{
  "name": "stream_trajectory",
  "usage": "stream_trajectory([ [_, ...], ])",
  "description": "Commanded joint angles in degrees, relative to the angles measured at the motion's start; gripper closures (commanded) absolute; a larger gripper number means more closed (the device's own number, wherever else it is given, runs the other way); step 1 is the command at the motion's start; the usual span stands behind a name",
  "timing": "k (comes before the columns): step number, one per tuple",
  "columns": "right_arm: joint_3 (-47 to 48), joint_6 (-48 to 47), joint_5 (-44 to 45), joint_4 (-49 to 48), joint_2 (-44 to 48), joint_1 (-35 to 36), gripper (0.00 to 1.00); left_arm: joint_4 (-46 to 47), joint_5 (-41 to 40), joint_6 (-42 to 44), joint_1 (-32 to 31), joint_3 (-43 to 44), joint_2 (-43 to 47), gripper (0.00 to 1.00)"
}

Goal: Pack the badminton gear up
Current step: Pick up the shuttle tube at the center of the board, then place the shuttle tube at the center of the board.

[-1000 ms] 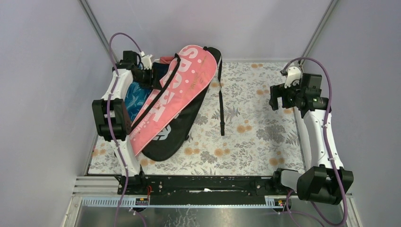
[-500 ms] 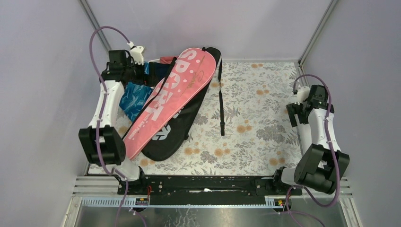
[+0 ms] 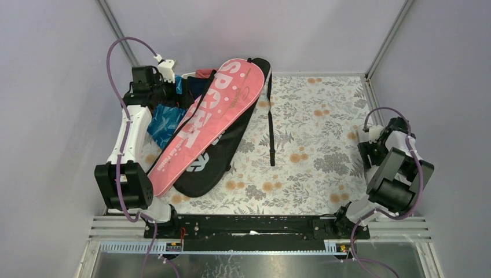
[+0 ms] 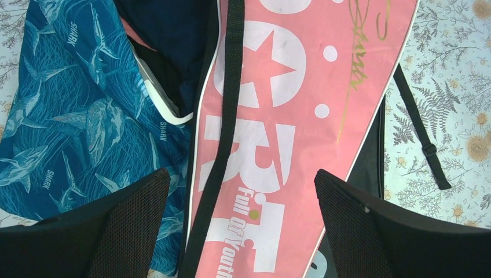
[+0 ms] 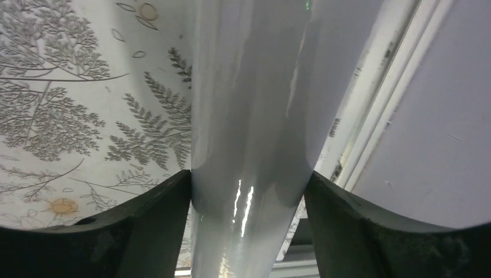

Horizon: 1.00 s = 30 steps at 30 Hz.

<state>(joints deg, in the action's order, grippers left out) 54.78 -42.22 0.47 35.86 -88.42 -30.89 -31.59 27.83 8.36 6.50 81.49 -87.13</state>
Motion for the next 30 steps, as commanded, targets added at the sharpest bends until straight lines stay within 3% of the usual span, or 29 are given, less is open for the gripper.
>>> stream_trajectory([
  [1, 1.7, -1.2, -7.8, 3.2, -0.6, -0.1, 0.33, 3.8, -0.3, -1.2, 0.5, 0.2, 2.0, 0.01],
  [4, 4.1, -0.2, -15.2, 5.9, 1.3, 0.2, 0.53, 3.8, -0.4, -1.0, 0.6, 0.0, 3.1, 0.01],
  [8, 6.4, 1.9, -21.3, 8.1, 3.5, 4.2, 0.63, 4.5, -1.4, -0.8, 0.6, -0.4, 3.8, 0.01],
  [14, 7.6, 7.9, -22.0, 4.3, 3.2, 18.7, 0.62, 4.7, -0.9, -0.8, 0.6, -0.3, 3.8, 0.01],
  [23, 15.1, 15.4, -21.2, -1.8, -6.9, 34.7, 0.62, 3.9, -0.4, -0.7, 0.6, -1.4, 5.9, 0.01],
  [30, 18.6, 20.1, -18.7, -4.6, -15.3, 40.0, 0.54, 4.6, -1.4, -0.5, 0.7, -4.4, 7.8, 0.01],
])
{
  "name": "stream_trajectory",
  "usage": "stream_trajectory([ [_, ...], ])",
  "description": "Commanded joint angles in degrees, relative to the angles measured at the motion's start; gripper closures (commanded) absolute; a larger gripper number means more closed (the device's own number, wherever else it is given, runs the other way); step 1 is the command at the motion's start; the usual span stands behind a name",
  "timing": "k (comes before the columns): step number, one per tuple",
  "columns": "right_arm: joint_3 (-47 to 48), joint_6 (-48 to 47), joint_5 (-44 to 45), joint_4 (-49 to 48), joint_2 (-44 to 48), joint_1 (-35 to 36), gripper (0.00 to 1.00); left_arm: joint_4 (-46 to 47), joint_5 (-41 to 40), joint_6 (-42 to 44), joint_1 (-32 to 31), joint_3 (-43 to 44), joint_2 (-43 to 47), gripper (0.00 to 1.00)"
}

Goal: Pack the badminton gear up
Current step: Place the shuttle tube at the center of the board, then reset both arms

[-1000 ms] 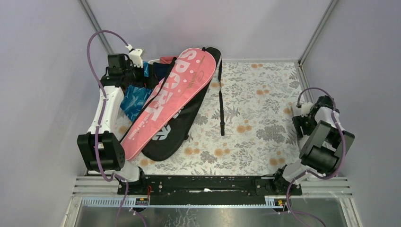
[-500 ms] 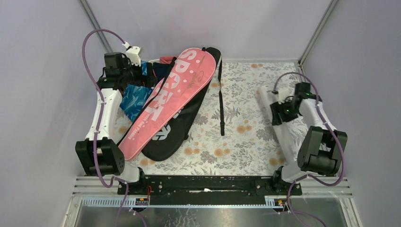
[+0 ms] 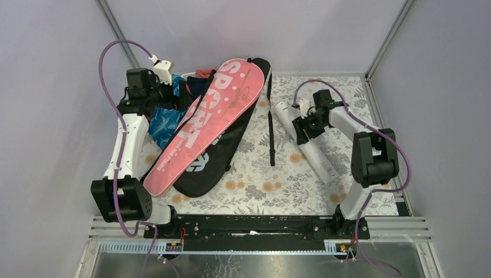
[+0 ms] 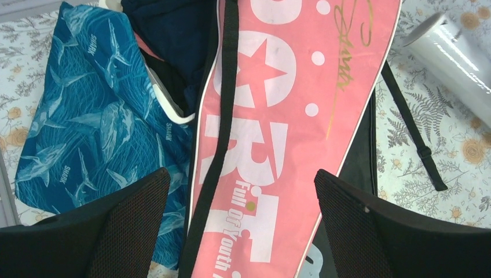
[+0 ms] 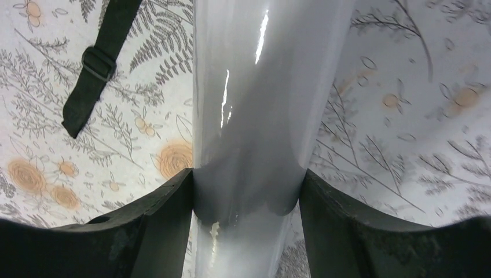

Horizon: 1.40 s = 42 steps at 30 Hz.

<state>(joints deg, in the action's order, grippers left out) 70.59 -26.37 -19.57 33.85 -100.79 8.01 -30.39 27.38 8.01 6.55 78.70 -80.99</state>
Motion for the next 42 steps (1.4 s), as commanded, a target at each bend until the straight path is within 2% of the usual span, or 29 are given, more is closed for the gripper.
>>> stream_trajectory([
  [1, 2.8, 4.8, 1.4, -3.2, -3.4, 1.2, 0.53, 3.3, -1.1, -0.1, 0.8, -1.8, 1.9, 0.01],
  [3, 2.2, 5.8, 1.7, -4.9, -3.8, 1.5, 0.48, 3.4, -1.2, -0.2, 1.1, -2.4, 2.7, 0.01],
  [5, 2.1, 6.4, 1.7, -5.5, -3.8, 1.7, 0.38, 3.6, -1.1, -0.5, 1.3, -2.8, 3.7, 0.01],
  [9, 3.4, 6.5, 1.3, -4.0, -1.7, 1.7, 0.02, 4.0, -0.9, -1.8, 1.8, -3.1, 5.3, 0.01],
  [13, 3.5, 6.3, 0.9, -3.5, 6.2, 1.7, 0.00, 4.1, 0.6, -2.3, 2.7, -2.9, 6.4, 0.01],
  [18, 2.0, 7.9, 1.4, -4.6, 16.4, 1.7, 0.00, 7.5, 3.4, -5.2, 4.0, -6.9, 8.7, 0.01],
  [23, -4.2, 11.3, 4.7, -13.8, 27.7, 1.7, 0.00, 18.1, 5.0, -8.6, 4.4, -15.2, 14.8, 0.01],
  [28, -13.3, 13.7, 4.4, -24.1, 39.4, 1.7, 0.00, 28.3, 4.2, -11.6, 4.4, -24.4, 22.4, 0.01],
  [31, -14.3, 13.1, 3.8, -24.2, 42.6, 1.7, 0.00, 32.4, 4.6, -12.6, 4.4, -27.9, 26.7, 0.01],
  [35, -16.0, 13.0, 4.9, -24.7, 46.3, 1.4, 0.00, 33.2, 5.9, -12.1, 4.4, -29.4, 29.6, 0.01],
  [42, -16.3, 14.6, 0.7, -24.1, 51.2, -0.7, 0.00, 34.7, 7.2, -10.9, 4.4, -31.9, 35.4, 0.01],
])
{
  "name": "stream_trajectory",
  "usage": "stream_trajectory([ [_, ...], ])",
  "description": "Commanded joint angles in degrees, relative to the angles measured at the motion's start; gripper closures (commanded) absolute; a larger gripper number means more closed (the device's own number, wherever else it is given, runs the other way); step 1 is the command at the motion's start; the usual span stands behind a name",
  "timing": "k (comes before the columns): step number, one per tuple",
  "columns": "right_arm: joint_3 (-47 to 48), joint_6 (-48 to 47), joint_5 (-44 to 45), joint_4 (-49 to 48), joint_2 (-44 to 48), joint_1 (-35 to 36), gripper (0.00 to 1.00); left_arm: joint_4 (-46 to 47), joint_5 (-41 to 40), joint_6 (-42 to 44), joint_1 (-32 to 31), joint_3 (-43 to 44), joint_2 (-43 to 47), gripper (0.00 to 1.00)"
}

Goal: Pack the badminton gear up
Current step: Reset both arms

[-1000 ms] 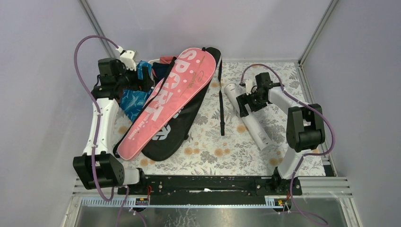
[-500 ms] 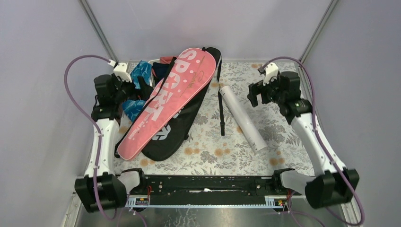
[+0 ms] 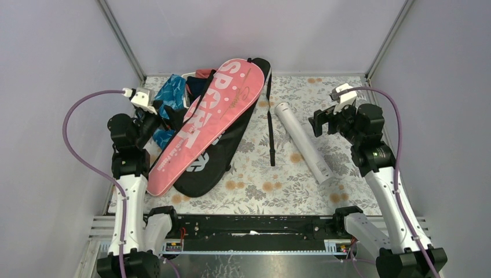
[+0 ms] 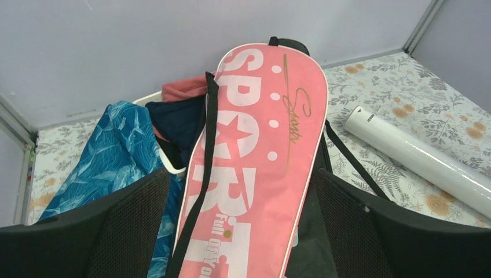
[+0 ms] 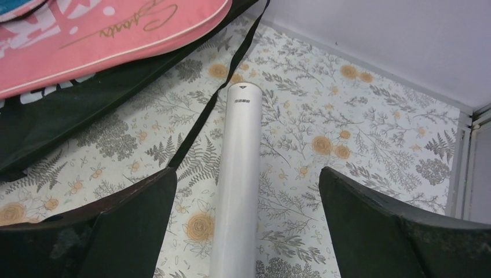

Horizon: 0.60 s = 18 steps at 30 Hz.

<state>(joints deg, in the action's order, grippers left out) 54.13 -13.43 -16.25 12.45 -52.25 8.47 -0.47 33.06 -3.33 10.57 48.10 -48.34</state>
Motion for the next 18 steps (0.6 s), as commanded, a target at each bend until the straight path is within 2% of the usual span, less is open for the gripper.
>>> stream_trajectory([
  [1, 0.2, 2.0, -3.6, -2.6, 3.2, -1.6, 0.00, 4.6, 1.7, 0.6, 0.5, -1.1, 3.4, 0.01],
  [10, 0.2, 1.8, -4.8, -2.1, 3.2, -2.4, 0.00, 0.8, 0.8, 1.8, 0.4, 0.8, 3.6, 0.01],
  [18, 0.6, 1.4, -5.2, -1.2, 2.8, -2.6, 0.00, 0.6, 3.7, 1.1, 0.7, 1.0, 2.1, 0.01],
])
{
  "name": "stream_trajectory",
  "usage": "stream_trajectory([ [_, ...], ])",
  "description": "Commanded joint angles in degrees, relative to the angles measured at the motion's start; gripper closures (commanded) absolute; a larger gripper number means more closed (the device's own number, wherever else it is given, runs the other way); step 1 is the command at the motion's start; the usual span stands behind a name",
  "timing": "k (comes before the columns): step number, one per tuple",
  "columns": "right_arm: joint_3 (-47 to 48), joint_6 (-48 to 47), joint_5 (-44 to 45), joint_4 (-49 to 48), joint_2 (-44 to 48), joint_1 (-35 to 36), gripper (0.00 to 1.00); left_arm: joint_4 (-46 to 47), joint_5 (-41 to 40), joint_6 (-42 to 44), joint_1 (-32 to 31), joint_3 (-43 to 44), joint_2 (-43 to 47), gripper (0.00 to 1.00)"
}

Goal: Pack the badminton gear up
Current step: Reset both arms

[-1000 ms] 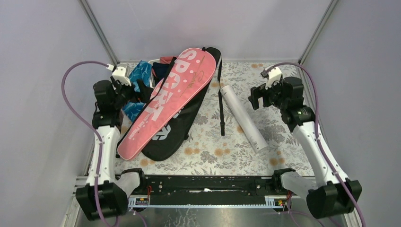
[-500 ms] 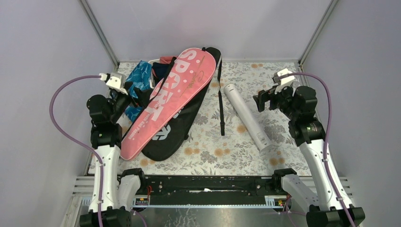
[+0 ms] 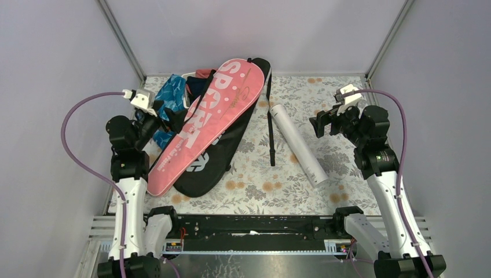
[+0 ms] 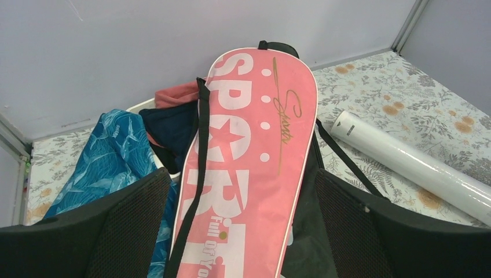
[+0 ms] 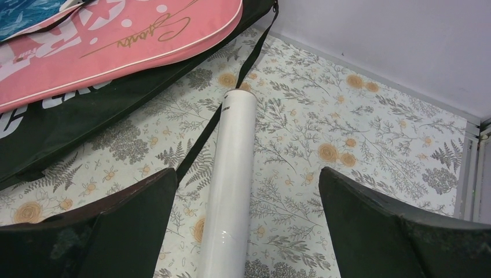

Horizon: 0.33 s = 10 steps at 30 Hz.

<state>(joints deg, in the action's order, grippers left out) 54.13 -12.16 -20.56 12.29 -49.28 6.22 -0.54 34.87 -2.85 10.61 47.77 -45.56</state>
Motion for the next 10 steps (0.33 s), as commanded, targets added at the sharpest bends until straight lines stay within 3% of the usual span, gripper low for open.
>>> stream_trajectory([
  [1, 0.6, 0.1, -0.9, -1.0, -0.2, -0.3, 0.00, 0.6, 2.0, 0.7, 0.6, 1.2, -0.8, 0.01],
  [10, 0.7, 0.4, -1.6, -0.8, -0.6, -0.6, 0.00, 0.6, 2.3, 0.7, 0.7, 1.2, -1.3, 0.01],
])
